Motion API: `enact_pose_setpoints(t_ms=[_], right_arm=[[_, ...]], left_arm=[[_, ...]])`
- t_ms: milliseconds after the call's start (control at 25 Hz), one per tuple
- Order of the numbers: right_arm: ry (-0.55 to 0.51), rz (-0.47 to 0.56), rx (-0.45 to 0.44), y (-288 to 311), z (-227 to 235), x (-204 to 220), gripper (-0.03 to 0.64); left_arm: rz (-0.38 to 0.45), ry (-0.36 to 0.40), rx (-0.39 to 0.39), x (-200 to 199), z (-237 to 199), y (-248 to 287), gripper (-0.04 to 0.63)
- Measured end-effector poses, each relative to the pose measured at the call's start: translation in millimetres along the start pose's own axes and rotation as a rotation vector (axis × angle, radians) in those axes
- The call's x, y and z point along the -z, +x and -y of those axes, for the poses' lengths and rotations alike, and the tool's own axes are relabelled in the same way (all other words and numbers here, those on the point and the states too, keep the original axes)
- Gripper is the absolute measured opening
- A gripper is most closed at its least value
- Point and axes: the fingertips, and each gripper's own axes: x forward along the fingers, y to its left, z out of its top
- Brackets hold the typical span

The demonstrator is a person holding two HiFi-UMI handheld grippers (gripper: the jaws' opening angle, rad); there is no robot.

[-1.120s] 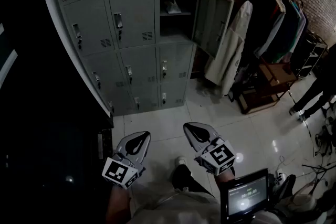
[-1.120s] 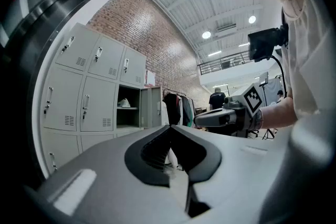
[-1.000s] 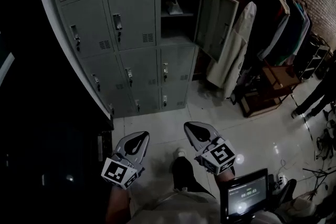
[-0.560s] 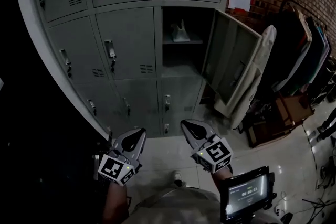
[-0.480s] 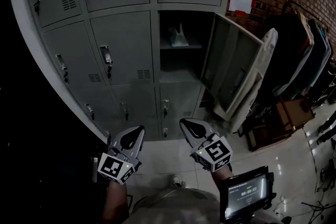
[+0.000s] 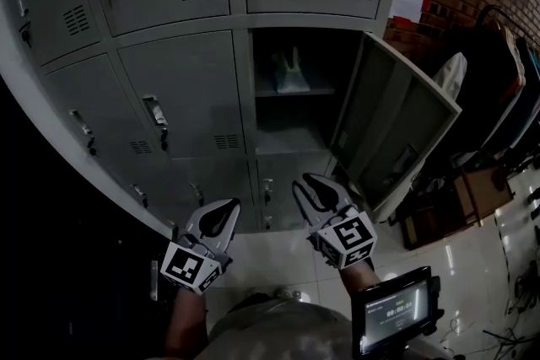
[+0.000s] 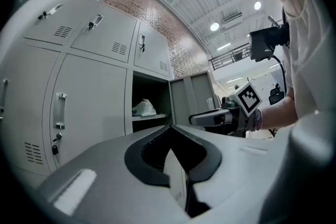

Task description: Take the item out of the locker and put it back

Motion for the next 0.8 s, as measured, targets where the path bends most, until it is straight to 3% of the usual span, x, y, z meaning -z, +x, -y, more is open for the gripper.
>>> enact_pose_setpoints(t_ms=[40, 120, 160, 240, 440, 800], right_arm=[[-0.005, 0.010, 0.016, 9, 8, -6, 0.114], [-0.031, 0.038, 0.048, 33, 27, -21, 0.363], [-0.042, 0.053, 0.066, 46, 38, -31, 0.457], [-0.055, 0.073, 0.101, 73, 60, -49, 0.535], [-0.061, 0.069, 0.165, 119, 101, -70, 0.555], [-0.034, 0.048, 0.270, 176, 163, -69, 0.535]], left_arm=[[0.002, -0.003, 0.006, 0, -7, 5, 0.004], [0.009, -0.019, 0.015, -1, -20, 15, 0.005], [0.012, -0.026, 0.019, 0, -26, 20, 0.004], [0.008, -0.033, 0.031, 3, -38, 30, 0.003], [-0.017, -0.037, 0.047, 15, -64, 47, 0.005], [-0.038, -0.060, 0.039, 31, -107, 70, 0.004]])
